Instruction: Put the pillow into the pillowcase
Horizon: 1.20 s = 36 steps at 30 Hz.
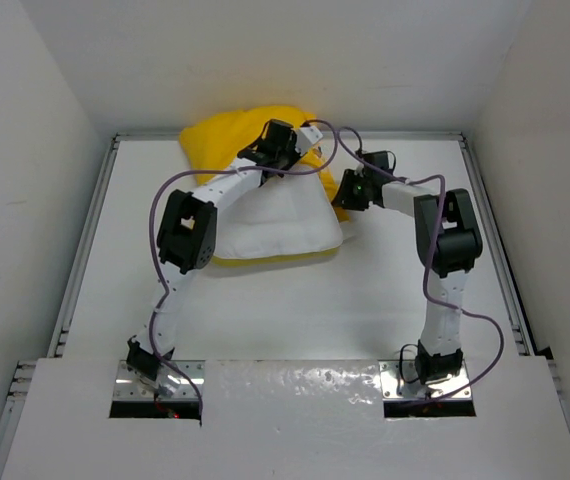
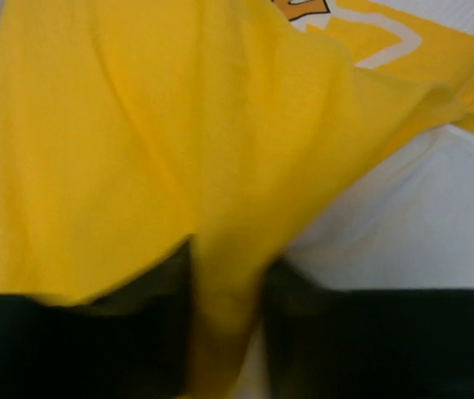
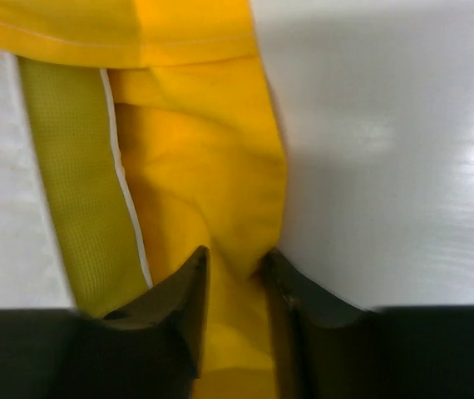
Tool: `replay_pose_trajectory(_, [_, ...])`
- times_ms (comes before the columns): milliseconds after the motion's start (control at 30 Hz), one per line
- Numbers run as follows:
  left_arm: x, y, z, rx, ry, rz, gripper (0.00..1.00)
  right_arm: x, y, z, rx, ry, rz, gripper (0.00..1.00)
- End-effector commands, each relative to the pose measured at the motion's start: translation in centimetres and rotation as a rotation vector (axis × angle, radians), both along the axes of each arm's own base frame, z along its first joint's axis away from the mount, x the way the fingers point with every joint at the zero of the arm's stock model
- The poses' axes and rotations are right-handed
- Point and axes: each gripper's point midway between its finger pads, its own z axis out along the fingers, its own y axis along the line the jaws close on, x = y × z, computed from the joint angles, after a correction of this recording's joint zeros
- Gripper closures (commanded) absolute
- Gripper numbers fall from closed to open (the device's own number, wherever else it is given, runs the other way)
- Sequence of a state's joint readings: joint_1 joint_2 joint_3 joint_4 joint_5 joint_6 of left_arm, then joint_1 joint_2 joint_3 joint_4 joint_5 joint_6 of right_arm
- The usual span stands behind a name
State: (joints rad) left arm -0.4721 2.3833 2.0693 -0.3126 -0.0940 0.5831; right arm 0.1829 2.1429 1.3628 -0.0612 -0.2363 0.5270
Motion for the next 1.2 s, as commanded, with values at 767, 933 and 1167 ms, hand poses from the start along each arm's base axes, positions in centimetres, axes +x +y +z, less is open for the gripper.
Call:
replay_pose_trajectory(767, [-4.8, -6.7, 11.9, -0.373, 0.085, -0.225, 1.00, -8.4, 7.3, 6.1, 0.135, -0.192, 0.250, 0.34])
replay_pose_trajectory(933, [-5.4, -7.0, 13.1, -0.399, 0.093, -0.241, 1.00, -8.2, 9.5, 4.0, 0.209, -0.124, 0.249, 0.37])
replay_pose_trajectory(1167, [-10.4, -8.9, 14.8, -0.501, 0.274, -0.390, 1.00, -4.5, 12.2, 9.9, 0.234, -0.330, 0.340, 1.00])
